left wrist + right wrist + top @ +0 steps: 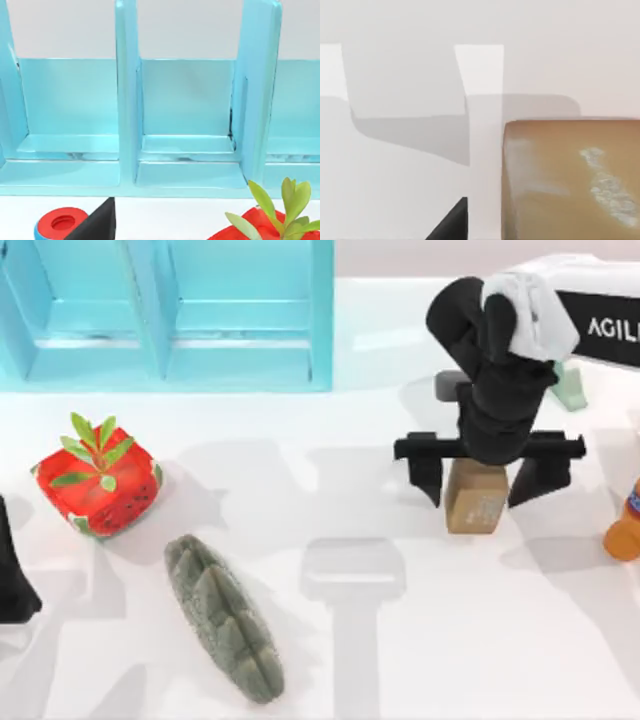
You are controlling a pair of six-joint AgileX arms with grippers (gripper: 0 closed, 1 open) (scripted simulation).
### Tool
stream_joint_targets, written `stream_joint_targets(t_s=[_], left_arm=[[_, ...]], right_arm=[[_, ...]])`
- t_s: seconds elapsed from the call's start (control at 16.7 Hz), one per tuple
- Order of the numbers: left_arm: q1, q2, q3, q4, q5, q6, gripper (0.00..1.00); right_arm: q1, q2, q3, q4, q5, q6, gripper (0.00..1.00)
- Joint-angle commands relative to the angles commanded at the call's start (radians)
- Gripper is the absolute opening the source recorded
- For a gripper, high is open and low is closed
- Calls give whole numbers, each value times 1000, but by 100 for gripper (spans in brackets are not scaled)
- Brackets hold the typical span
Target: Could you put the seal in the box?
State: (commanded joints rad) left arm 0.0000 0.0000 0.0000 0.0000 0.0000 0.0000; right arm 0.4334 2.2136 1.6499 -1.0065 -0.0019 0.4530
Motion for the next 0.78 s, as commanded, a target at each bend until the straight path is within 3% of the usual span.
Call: stream_joint_targets(t_s=[0.48,0.78], left_arm=[[0,0,0,0,0,0,100],[0,0,0,0,0,0,100]], right_arm=[[0,0,0,0,0,0,2],[0,0,0,0,0,0,0]])
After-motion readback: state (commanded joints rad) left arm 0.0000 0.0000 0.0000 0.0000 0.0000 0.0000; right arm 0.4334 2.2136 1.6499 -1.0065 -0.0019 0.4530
